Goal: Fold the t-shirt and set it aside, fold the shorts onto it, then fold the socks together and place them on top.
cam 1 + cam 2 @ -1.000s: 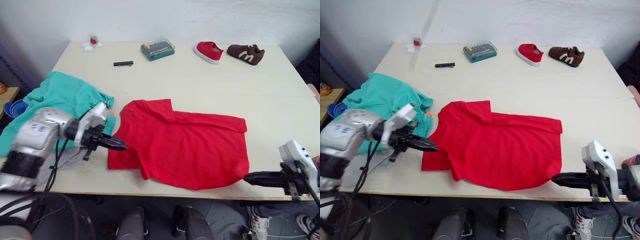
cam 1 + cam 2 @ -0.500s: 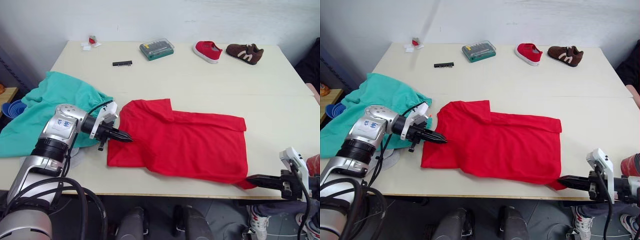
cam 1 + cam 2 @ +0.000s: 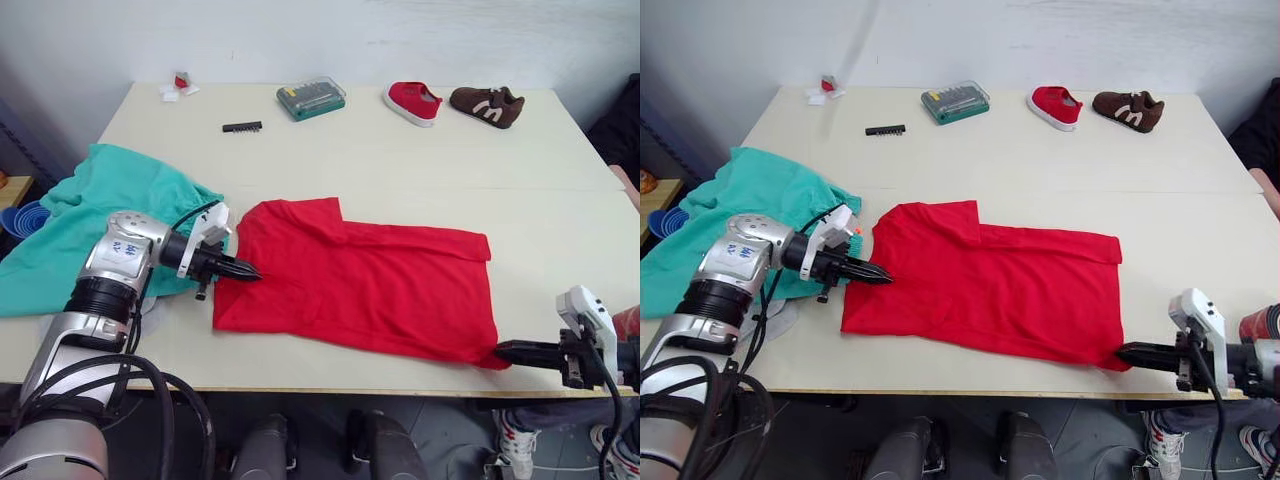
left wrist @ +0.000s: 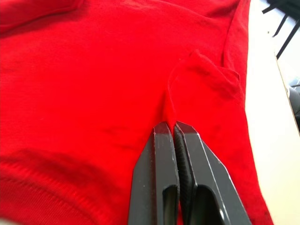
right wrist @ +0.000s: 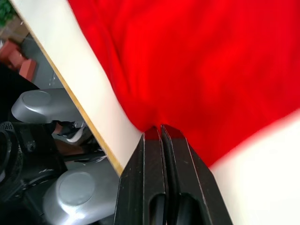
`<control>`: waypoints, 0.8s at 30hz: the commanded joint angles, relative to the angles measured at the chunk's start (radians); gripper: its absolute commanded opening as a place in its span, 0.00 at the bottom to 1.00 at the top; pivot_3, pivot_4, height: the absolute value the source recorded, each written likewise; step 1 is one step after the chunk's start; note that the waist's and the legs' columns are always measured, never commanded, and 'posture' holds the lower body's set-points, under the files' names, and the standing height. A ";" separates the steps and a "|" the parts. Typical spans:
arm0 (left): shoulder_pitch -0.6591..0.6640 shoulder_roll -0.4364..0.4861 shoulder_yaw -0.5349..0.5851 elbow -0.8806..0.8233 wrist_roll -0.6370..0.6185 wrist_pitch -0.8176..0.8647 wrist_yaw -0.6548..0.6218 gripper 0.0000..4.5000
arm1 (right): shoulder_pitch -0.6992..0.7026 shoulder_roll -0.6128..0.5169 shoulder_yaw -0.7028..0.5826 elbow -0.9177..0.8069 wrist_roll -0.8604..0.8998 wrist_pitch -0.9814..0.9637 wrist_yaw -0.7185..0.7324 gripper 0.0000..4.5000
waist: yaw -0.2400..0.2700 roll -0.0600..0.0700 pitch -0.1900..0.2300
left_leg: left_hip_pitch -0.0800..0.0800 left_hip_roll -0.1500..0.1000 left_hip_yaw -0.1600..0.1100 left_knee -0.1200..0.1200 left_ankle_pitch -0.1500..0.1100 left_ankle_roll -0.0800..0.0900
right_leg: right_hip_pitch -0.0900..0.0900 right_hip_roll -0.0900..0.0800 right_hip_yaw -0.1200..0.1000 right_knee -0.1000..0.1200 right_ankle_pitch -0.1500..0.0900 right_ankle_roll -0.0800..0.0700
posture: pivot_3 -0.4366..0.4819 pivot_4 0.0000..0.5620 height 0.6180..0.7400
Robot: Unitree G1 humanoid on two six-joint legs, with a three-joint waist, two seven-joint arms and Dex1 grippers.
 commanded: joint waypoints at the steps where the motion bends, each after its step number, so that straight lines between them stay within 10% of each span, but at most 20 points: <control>1: -0.014 0.022 0.039 -0.008 0.006 -0.012 -0.014 0.00 | -0.018 -0.010 0.005 -0.030 -0.014 -0.042 0.006 0.01 | 0.000 0.000 0.000 | 0.000 0.000 0.000 0.000 0.000 0.000 | 0.000 0.000 0.000 0.000 0.000 0.000 | 0.48 0.27 1.00; 18: -0.063 0.050 0.111 0.120 0.038 -0.069 0.008 0.00 | -0.202 -0.029 0.102 0.130 -0.089 -0.055 0.020 0.01 | -0.003 0.000 0.000 | 0.000 0.000 0.000 0.003 0.000 0.000 | 0.000 0.000 0.000 0.002 0.000 0.000 | 0.48 0.27 1.00; 24: -0.060 0.029 0.120 0.143 0.048 -0.091 0.028 0.00 | -0.209 -0.011 0.123 0.131 -0.120 -0.070 -0.015 0.37 | -0.002 0.000 0.000 | 0.000 0.000 0.001 0.003 0.000 0.000 | 0.000 0.000 0.000 0.002 0.000 0.000 | 0.48 0.27 1.00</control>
